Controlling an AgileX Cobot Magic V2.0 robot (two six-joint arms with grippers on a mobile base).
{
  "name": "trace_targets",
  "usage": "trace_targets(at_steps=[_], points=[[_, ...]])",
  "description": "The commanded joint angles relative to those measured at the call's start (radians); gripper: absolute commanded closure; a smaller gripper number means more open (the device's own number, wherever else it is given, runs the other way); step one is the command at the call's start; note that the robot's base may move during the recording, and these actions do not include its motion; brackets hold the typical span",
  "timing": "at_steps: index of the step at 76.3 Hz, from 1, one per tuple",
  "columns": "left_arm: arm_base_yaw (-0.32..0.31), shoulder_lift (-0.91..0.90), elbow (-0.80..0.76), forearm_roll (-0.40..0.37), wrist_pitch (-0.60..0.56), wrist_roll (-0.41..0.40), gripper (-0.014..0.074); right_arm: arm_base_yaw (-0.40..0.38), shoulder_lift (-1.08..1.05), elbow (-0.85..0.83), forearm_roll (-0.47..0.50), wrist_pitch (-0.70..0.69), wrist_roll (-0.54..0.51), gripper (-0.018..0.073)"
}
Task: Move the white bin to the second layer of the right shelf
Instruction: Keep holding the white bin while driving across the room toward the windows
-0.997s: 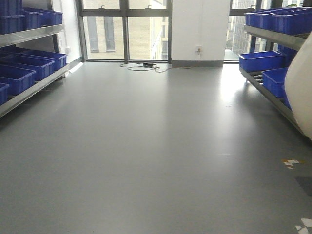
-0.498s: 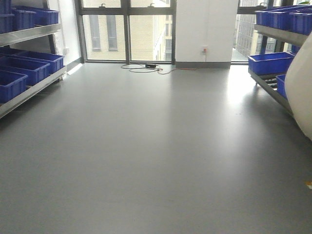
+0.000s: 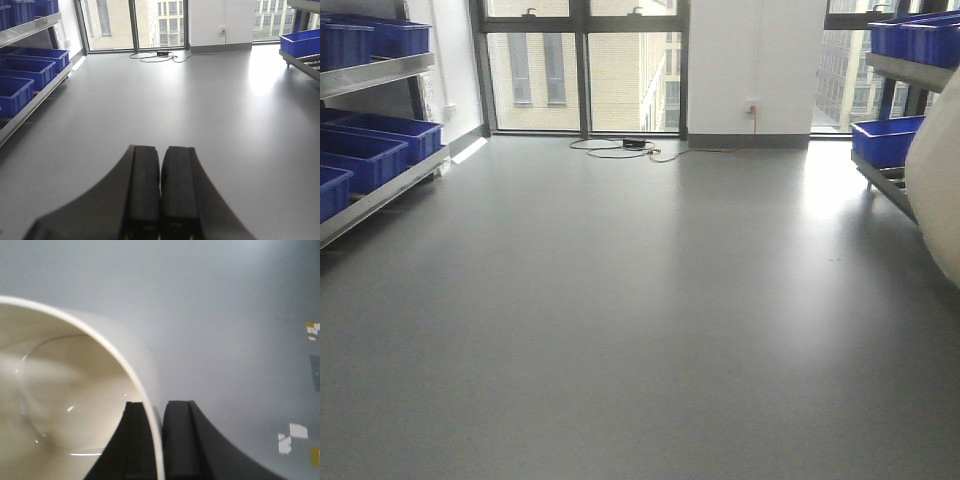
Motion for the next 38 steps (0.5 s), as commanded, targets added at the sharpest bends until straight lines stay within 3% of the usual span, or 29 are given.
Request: trace_targets(at_steps=[1,38], points=[[-0.004,-0.014,0.037,0.000,-0.086,-0.005,0.0512,-0.008,-0.001,-0.029,0.013,-0.085,-0.004,0.0450],[-0.004,-0.014,0.037,0.000,-0.086,-0.005,0.0512,-0.008,-0.001,-0.029,0.013,-0.085,-0.004,0.0450]])
